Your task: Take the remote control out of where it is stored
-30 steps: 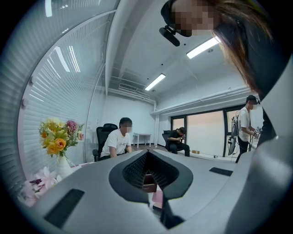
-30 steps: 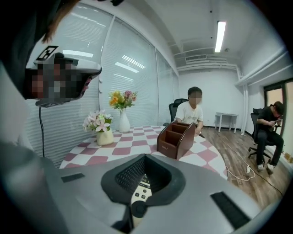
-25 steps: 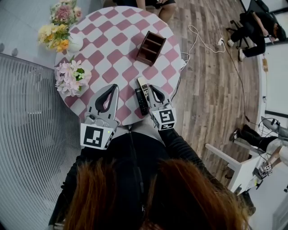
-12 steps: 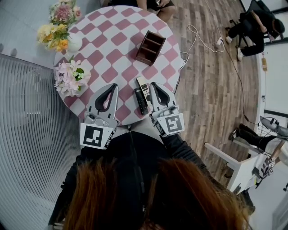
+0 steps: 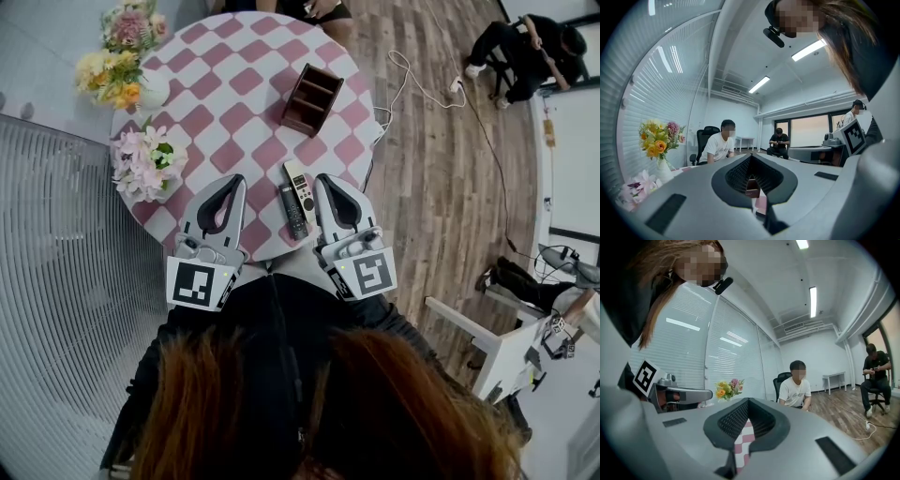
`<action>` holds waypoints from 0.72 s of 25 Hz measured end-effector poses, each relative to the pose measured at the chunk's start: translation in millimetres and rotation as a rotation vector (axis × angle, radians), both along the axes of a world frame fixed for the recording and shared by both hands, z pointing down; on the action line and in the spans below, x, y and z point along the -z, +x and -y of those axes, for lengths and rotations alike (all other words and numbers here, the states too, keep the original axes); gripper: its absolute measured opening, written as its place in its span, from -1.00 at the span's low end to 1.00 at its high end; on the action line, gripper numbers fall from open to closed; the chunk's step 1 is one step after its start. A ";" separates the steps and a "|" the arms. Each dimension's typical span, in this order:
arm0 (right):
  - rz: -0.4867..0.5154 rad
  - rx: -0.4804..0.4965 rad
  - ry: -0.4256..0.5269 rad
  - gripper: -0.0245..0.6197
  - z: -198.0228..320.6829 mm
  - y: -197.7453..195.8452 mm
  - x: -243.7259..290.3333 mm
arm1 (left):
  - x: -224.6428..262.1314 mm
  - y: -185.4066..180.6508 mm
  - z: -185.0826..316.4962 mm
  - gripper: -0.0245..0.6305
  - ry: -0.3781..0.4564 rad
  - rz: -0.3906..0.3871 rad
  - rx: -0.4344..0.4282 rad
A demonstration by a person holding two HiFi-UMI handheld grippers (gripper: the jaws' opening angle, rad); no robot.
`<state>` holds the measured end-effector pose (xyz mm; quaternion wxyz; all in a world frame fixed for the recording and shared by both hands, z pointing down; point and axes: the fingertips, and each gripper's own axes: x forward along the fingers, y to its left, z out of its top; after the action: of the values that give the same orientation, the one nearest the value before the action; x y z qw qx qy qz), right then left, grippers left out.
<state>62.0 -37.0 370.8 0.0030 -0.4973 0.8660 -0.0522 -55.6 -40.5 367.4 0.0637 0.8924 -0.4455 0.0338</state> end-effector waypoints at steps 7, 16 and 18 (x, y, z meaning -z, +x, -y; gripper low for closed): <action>-0.001 0.003 0.023 -0.88 2.5 -1.8 13.3 | 1.6 3.1 0.7 -0.90 0.004 -0.003 -0.004; -0.006 0.006 0.053 -0.88 3.1 -4.9 21.7 | 3.8 2.8 1.5 -0.90 0.011 0.002 0.000; -0.004 0.007 0.060 -0.88 1.7 -6.3 23.9 | 4.5 2.7 0.8 -0.90 0.014 0.002 0.001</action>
<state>55.7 -38.6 346.9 0.0159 -0.4940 0.8690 -0.0250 -52.9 -41.3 362.9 0.0571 0.8925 -0.4463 0.0315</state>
